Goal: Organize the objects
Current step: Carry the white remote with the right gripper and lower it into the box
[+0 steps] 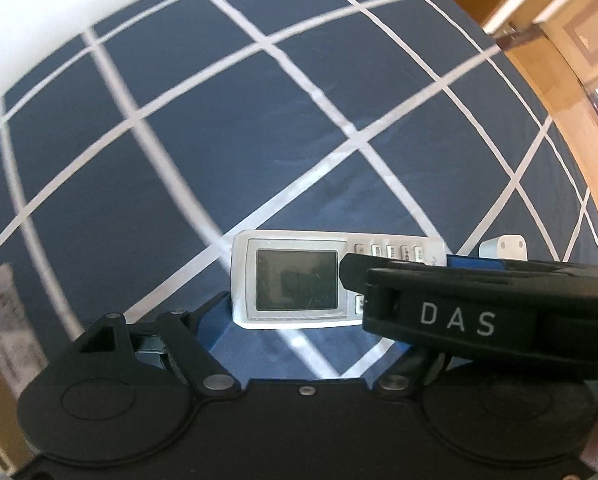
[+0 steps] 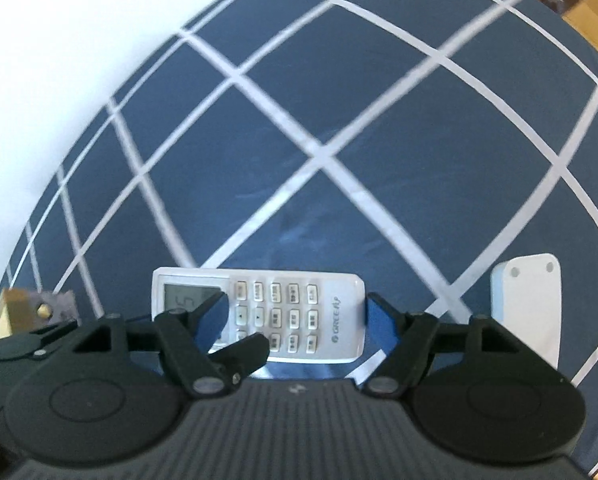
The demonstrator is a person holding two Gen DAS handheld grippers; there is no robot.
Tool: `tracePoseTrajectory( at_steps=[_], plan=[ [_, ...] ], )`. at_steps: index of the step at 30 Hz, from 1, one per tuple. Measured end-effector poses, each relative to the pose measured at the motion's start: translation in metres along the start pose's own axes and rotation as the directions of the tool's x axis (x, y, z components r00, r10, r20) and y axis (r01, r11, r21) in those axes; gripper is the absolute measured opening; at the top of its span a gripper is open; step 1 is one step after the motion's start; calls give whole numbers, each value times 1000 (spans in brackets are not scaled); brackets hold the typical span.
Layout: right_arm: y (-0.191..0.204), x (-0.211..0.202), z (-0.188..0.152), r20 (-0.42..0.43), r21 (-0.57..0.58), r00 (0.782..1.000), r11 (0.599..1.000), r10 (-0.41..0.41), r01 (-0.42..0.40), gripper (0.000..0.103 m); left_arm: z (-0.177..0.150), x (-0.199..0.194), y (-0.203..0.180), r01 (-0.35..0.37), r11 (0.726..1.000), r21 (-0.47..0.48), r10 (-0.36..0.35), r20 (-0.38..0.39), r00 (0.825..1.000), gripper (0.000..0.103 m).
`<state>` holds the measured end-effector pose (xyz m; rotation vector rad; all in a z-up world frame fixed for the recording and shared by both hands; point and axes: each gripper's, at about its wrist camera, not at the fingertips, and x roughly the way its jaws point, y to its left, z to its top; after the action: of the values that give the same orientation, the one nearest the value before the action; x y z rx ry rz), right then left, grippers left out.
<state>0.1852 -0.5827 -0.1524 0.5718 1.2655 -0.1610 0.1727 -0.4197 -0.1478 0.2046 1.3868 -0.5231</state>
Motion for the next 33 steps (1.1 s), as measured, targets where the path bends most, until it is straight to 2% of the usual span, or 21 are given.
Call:
tracePoseTrajectory(
  at_steps=[10, 20, 33],
  plan=[
    [59, -35, -39, 22, -151, 998, 987, 64, -60, 74, -51, -62, 33, -52, 989, -135, 65, 87, 994, 79],
    [126, -58, -97, 25, -280, 996, 957, 85, -75, 74, -103, -108, 71, -54, 966, -252, 93, 147, 985, 79],
    [224, -53, -179, -21, -453, 992, 883, 127, -123, 74, -175, -152, 152, -68, 904, -421, 158, 182, 970, 79]
  ],
)
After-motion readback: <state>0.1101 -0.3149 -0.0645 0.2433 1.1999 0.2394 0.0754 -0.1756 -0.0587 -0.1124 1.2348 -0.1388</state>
